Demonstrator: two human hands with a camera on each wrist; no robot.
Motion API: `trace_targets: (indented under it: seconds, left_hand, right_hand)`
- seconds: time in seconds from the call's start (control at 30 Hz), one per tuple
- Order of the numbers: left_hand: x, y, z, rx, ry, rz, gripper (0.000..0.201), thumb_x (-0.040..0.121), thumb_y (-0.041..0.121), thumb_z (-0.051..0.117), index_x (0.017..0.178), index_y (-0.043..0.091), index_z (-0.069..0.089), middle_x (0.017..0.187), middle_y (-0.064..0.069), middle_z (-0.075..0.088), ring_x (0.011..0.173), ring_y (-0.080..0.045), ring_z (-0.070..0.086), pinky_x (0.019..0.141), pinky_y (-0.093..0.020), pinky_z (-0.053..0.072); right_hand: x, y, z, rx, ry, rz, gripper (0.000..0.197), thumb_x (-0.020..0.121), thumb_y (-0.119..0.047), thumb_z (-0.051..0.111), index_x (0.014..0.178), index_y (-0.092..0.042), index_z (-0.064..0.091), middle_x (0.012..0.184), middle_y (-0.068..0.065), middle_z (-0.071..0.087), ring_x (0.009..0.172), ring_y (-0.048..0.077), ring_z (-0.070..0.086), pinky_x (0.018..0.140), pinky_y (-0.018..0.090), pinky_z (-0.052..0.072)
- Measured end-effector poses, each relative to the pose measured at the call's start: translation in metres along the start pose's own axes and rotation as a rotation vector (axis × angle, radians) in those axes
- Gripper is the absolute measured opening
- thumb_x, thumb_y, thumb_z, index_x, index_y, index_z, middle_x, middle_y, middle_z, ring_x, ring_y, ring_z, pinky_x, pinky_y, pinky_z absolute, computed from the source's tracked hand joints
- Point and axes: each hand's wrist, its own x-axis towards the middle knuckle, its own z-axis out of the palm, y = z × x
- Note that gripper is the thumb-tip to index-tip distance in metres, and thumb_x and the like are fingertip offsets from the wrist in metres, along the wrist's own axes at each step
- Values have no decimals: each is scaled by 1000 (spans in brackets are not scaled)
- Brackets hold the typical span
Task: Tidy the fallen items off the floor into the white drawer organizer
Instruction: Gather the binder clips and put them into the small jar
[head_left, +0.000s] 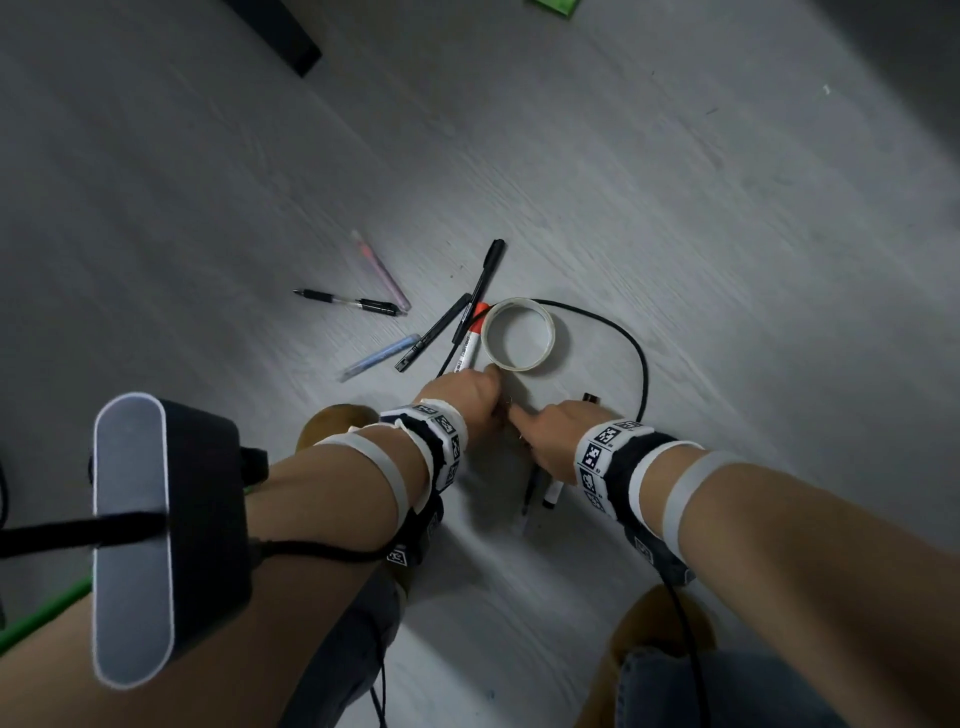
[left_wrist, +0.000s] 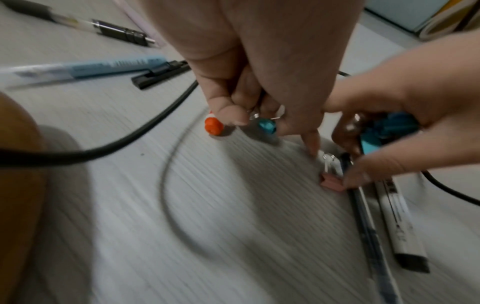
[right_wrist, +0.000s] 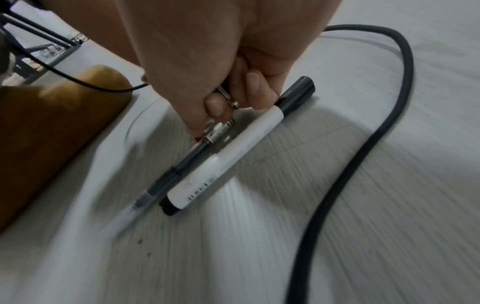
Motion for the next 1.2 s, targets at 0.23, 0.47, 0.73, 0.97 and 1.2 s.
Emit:
trace_targets:
  seconds: [0.23,0.47,0.73,0.97,1.2]
  left_hand:
    - [2,-14,-4,-194,71,-46,32,87,35,59,104,8,56,101,-16,66,90,-35,64,73,-37,51]
    - [-8,-17,-33,-479,160,-55,16,92,29,51,85,17,58,87,-13,70,82,-32,66,71,-33,51]
    - [-14,7,-165,-1232,281,-164,17,93,7,43,79,13,51,59,-15,54,30,-14,42,46,-25,42]
    - [-40,90,-321,-1760,145,184,29,98,28,45,86,9,63,65,-8,56,51,-15,47,57,-29,41]
    - [-81,179,-433,-1901,108,348,46,100,39,33,85,11,66,78,-14,70,78,-28,65,73,-36,47]
  right_hand:
    - [1,-7,0,-161,-42,-31,53,86,-9,60,132,-12,36,109,14,66,95,36,65,64,38,41]
    - [1,3,-21,161,-21,55,14,91,-33,54,100,-24,59,97,6,63,89,31,62,70,32,44]
    - [-37,44,-156,661,617,156,22,91,-35,59,81,-16,61,76,4,61,77,28,59,70,32,46]
    - [-128,58,-307,567,1152,142,21,96,-37,47,85,-20,45,73,11,64,69,35,61,63,40,51]
    - [-237,83,-387,149,1296,174,18,100,-28,38,108,-15,47,102,7,63,92,31,60,65,33,31]
